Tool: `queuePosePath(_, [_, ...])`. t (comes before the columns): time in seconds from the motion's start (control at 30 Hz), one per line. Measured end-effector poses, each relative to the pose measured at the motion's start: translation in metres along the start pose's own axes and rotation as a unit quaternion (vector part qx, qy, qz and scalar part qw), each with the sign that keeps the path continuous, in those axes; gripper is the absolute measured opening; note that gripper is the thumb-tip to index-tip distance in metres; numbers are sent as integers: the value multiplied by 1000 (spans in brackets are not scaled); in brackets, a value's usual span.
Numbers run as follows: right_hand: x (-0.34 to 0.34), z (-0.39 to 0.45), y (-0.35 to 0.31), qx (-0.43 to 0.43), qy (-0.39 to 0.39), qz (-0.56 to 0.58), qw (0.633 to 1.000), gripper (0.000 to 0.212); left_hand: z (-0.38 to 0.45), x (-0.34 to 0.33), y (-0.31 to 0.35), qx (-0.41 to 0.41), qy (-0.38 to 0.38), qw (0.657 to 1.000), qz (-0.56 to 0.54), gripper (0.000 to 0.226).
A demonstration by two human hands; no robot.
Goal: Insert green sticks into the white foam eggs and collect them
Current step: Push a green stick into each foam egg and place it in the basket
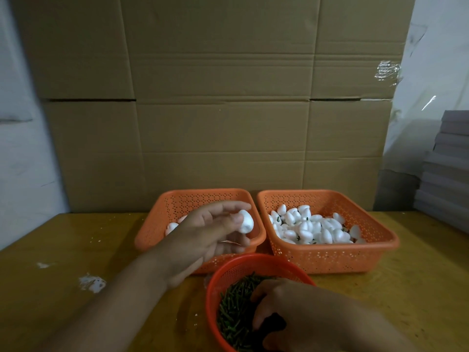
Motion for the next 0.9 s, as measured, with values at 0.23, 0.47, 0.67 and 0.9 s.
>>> queuePosePath(0.23, [4, 2, -5, -19, 34, -10, 999, 23, 3, 2, -7, 78, 21, 984, -160, 39])
queuePosePath(0.47, [12, 4, -8, -28, 130, -14, 991, 19, 6, 3, -12, 82, 22, 982, -170, 49])
queuePosePath(0.67, [27, -1, 2, -72, 194, 217, 954, 18, 7, 7, -15, 75, 12, 977, -199, 23])
queuePosePath(0.9, [47, -15, 9, -65, 220, 536, 813, 10, 6, 5, -13, 68, 6, 976, -206, 27])
Point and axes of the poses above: each hand's wrist, its own z-axis towards the middle knuckle, its own x-axis out of the back of the hand, y = z × x, the point moved 4 cm from there along z, towards the middle knuckle, and after that the axes turned 8 degrees about -z, right-handed, at the moved point
